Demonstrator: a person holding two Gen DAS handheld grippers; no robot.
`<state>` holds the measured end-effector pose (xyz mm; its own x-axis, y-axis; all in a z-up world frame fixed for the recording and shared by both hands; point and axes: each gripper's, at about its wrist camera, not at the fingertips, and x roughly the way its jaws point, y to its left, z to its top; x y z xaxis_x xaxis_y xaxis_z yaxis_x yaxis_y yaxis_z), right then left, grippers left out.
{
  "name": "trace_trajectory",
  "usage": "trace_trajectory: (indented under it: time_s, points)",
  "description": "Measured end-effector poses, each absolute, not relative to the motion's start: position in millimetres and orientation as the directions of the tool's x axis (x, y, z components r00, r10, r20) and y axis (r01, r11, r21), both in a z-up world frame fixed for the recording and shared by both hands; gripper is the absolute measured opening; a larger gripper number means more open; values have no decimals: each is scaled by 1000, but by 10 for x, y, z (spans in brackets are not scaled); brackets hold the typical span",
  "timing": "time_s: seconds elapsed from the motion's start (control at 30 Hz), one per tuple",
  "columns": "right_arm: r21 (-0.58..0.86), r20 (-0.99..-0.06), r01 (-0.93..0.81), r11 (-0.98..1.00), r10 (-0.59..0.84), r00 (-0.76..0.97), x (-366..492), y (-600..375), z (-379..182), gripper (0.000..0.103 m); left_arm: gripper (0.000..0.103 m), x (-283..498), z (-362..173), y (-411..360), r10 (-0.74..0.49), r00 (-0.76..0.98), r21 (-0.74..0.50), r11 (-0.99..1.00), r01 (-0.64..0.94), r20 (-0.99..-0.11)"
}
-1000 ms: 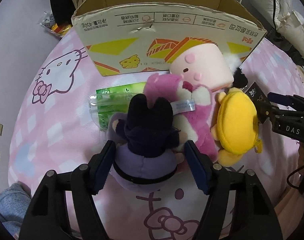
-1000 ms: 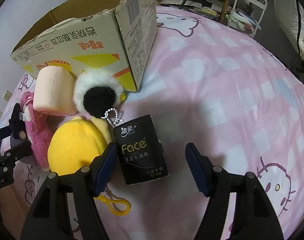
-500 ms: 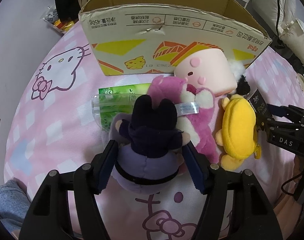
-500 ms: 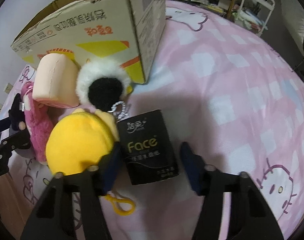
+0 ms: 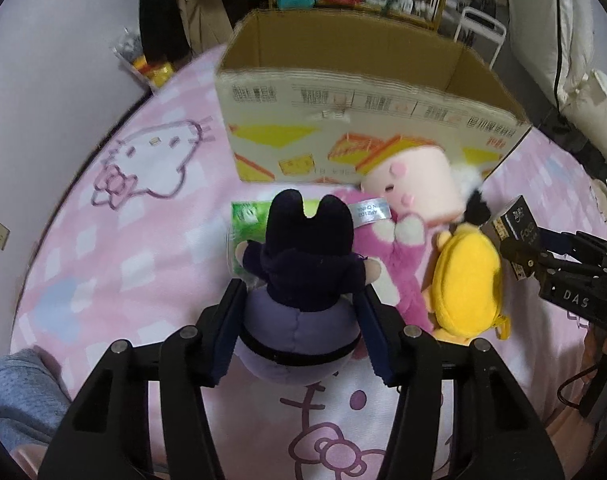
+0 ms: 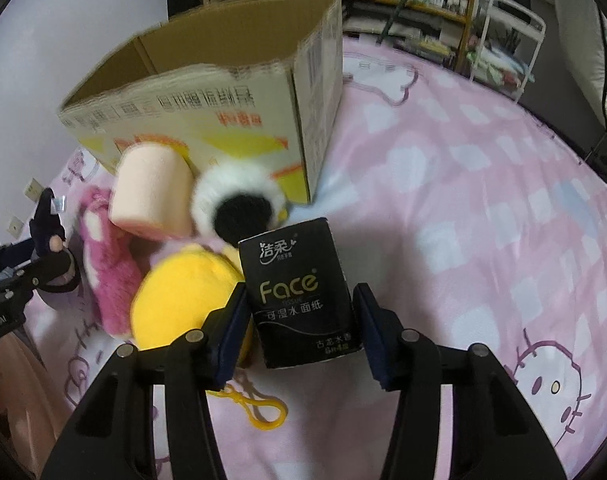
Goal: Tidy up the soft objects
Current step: 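Lift the tissue pack with right tool while left tool lifts the plush over the box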
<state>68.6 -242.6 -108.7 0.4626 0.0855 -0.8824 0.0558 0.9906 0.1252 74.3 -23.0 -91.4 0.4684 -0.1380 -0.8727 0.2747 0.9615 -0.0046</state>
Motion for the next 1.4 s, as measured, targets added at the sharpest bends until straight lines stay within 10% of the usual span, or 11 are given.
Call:
trace_trajectory:
  time_s: [0.6, 1.4]
  points:
    - [99, -509, -4, 995, 54, 859, 112, -2152, 129, 55, 54, 211, 165, 13, -155, 835, 55, 975, 216, -527]
    - [62, -353, -13, 998, 34, 935, 683, -2151, 585, 55, 55, 822, 630, -261, -206, 929, 86, 966, 243, -307]
